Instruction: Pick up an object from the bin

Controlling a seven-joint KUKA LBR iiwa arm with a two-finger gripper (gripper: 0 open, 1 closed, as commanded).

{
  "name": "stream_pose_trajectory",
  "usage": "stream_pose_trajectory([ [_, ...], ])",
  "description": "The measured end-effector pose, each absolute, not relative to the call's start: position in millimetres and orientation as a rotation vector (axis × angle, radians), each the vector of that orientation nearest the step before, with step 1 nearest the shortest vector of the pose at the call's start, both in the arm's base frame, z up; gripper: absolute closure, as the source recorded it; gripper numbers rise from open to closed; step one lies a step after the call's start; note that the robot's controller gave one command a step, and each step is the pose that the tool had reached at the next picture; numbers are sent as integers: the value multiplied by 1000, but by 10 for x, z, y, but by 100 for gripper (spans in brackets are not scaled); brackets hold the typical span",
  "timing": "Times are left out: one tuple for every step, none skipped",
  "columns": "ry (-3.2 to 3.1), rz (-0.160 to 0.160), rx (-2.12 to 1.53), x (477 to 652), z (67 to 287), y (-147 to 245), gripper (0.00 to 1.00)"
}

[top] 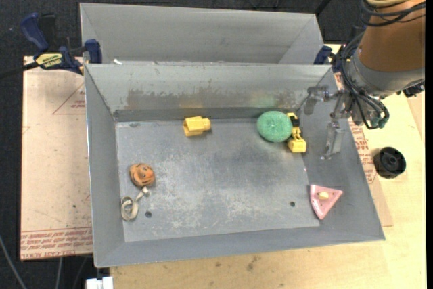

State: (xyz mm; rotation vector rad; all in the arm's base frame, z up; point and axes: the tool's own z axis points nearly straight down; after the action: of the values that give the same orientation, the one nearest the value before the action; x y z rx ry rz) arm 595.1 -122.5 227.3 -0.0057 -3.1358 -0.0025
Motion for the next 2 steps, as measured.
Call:
stream_pose_trajectory([
  [-3144, 0, -2, 5965, 2322, -1221, 0],
  [-3149, 1, -89, 6007, 1844, -1146, 0],
])
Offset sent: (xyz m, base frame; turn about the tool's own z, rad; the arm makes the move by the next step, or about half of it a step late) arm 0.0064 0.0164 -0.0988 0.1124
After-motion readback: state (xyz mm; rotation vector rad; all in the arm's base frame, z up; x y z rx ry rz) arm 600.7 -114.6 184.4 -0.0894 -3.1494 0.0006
